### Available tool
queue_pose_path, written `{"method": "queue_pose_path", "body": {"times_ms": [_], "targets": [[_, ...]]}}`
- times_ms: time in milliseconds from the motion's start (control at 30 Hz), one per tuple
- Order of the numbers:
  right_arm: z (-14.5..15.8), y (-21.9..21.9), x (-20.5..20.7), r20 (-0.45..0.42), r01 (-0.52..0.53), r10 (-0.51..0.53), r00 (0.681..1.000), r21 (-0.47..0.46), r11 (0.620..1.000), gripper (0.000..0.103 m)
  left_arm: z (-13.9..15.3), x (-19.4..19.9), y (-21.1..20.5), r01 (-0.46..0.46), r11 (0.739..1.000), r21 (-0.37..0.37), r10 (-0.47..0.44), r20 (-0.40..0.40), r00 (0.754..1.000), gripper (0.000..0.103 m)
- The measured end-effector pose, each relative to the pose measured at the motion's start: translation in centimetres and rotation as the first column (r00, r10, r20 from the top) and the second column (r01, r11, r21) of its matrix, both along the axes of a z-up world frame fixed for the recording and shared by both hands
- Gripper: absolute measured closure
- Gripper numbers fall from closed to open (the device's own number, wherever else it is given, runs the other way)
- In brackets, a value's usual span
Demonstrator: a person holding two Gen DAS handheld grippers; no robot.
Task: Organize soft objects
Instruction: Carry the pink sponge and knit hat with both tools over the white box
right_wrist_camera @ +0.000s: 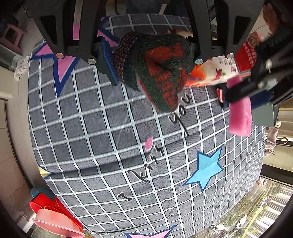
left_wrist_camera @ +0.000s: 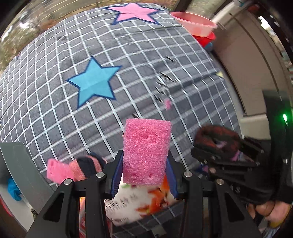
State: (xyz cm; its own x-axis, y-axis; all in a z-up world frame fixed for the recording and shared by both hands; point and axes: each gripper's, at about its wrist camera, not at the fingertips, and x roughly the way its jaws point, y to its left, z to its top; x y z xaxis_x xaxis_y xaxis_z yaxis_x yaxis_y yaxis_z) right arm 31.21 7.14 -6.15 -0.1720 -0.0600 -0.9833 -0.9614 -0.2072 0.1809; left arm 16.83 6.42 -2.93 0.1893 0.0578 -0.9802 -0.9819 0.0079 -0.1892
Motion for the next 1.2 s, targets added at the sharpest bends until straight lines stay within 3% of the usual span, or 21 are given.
{"method": "queue_pose_path", "body": {"times_ms": [333, 733, 1200], "targets": [[1.4, -4.7, -0.1, 0.032, -0.025, 0.024, 0.999, 0.009, 1.0, 0.043, 1.4, 2.1, -5.9, 0.142, 0.99, 0.02, -0.142, 0.055, 0.988, 0.057], [2.1, -10.6, -2.7, 0.069, -0.082, 0.082, 0.994, 0.0, 0.997, 0.043, 2.7, 1.9, -13.6, 0.266, 0.963, 0.047, -0.268, 0.045, 0.962, 0.057], [2.7, -14.7, -9.4, 0.059, -0.264, 0.264, 0.963, -0.009, 0.965, 0.043, 2.8, -4.0, -19.8, 0.187, 0.982, 0.034, -0.189, 0.05, 0.981, 0.057]]}}
